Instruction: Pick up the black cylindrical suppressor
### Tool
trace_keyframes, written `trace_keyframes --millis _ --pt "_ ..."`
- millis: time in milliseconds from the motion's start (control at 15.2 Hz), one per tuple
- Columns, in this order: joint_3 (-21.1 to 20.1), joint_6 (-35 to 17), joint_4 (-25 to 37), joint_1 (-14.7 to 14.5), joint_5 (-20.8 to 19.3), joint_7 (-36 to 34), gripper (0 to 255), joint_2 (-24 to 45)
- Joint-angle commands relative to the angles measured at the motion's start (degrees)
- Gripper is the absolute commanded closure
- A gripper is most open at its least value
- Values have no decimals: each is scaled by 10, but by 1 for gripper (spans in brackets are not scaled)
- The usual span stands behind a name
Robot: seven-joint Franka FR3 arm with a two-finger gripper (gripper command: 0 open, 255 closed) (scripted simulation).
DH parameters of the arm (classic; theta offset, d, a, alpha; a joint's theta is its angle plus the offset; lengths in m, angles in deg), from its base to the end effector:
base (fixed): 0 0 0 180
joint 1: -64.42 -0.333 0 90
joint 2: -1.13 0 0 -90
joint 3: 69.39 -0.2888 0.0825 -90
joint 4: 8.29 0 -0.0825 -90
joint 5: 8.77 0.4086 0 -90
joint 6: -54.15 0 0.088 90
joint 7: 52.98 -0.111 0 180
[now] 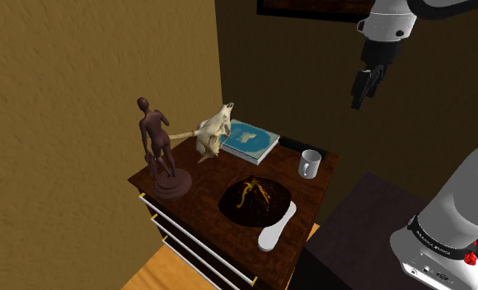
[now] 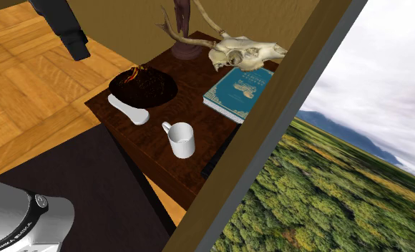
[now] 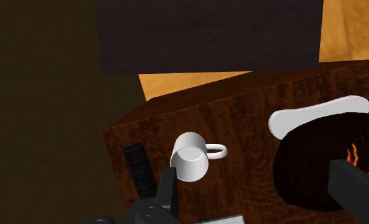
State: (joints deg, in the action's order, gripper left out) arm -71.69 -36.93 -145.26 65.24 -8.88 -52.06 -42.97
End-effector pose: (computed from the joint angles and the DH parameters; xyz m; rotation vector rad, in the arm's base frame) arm 0.3549 0.0109 0.5458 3.1110 0.0470 -0.0493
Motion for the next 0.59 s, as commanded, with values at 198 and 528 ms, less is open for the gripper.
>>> trace_keyframes --millis 198,528 --pt "16 -60 -28 5 -9 19 0 29" --pt "43 -161 -59 14 -20 50 0 96"
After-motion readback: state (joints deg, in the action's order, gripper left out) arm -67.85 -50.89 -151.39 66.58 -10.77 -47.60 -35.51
